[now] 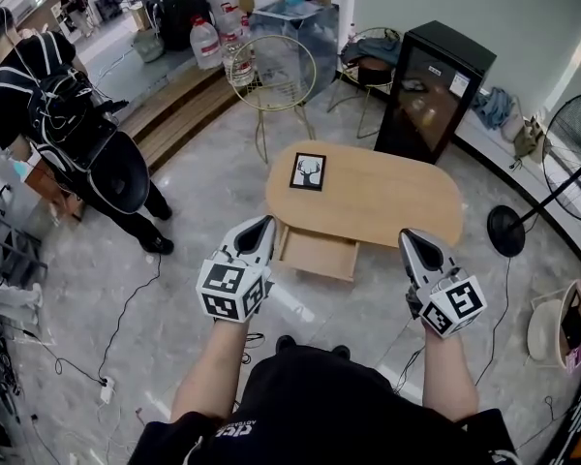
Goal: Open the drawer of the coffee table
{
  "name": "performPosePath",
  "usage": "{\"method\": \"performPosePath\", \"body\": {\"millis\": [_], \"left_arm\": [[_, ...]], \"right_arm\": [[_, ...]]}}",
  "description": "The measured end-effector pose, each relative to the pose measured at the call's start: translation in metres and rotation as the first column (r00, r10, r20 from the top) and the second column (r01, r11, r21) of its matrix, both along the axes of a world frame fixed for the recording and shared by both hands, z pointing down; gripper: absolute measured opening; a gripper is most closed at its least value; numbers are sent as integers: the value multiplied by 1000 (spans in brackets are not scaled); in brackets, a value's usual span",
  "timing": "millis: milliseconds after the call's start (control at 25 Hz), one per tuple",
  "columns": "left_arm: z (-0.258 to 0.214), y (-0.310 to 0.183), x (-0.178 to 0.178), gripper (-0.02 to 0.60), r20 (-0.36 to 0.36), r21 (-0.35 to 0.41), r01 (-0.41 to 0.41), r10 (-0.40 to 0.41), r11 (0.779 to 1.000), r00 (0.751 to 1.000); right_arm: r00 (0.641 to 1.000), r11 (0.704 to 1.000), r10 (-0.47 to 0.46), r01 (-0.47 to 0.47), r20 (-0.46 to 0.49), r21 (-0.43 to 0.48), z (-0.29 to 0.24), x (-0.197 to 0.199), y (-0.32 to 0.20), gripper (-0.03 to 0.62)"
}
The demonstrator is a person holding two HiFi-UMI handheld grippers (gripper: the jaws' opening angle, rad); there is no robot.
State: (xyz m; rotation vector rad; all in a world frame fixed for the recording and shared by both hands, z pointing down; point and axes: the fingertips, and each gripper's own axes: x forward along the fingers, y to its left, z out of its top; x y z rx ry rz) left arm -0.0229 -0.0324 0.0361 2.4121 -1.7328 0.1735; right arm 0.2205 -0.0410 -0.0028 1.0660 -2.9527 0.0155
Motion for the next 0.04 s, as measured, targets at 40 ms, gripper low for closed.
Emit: {"method": "performPosePath", "body": {"millis": [40], "left_arm": [[0, 1, -1, 9, 0, 0, 5, -5, 1000, 1000]], "right_arm": [[1000, 1000, 0, 0, 1, -1, 0, 0, 1, 2]]}}
